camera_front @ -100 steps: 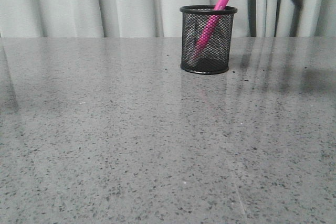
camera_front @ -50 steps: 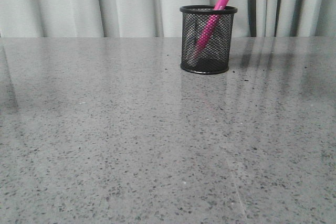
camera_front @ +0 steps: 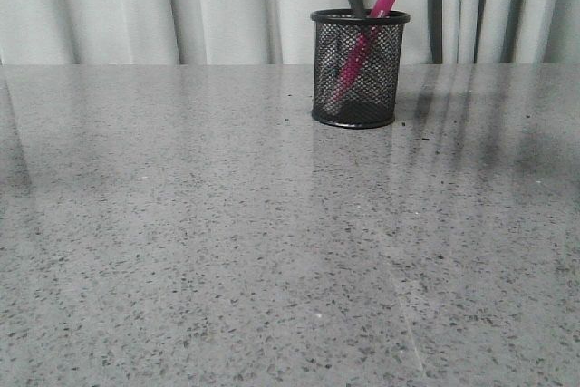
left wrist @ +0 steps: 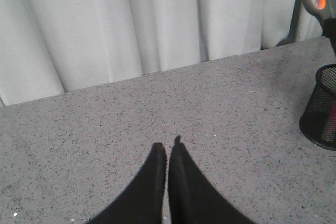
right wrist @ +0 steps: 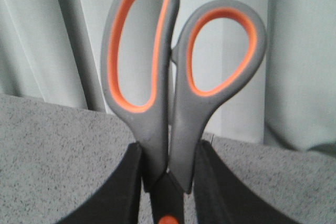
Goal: Put pen and scissors into bin
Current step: 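Lower the scissors blades-first into the mesh cup and release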
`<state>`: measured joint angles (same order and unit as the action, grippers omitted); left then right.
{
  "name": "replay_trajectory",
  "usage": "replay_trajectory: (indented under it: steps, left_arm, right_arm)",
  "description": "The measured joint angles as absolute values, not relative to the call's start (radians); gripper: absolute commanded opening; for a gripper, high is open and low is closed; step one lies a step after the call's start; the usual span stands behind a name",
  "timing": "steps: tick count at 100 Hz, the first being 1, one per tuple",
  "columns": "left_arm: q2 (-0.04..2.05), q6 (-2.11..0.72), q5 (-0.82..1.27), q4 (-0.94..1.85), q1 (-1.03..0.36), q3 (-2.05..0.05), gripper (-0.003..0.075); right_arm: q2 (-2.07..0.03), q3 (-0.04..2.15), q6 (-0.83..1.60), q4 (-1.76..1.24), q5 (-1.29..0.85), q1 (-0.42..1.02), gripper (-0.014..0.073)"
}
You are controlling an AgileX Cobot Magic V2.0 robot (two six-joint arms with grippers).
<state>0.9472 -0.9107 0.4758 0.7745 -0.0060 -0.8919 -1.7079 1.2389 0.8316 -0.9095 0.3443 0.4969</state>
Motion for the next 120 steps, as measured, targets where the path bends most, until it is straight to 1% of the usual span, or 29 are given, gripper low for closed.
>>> replay_trajectory:
  steps: [68, 77, 99, 120]
  left_arm:
    - [0.947, -0.911, 0.476, 0.775, -0.006, -0.892, -0.0019]
    - [0.947, -0.911, 0.476, 0.775, -0.006, -0.892, -0.0019]
    - [0.947, -0.911, 0.476, 0.775, -0.006, -0.892, -0.0019]
    - [0.947, -0.911, 0.476, 0.775, -0.006, -0.892, -0.0019]
  right_arm:
    - [-1.724, 1.17, 0.788, -0.899, 0.382, 0.513, -0.0069]
    - [-1.724, 1.17, 0.788, -0.898, 0.382, 0.515, -0.0027]
    - [-1.724, 1.17, 0.788, -0.897, 0.382, 0.515, 0.0154]
    - [-1.724, 1.17, 0.788, -0.897, 0.38, 0.515, 0.0235]
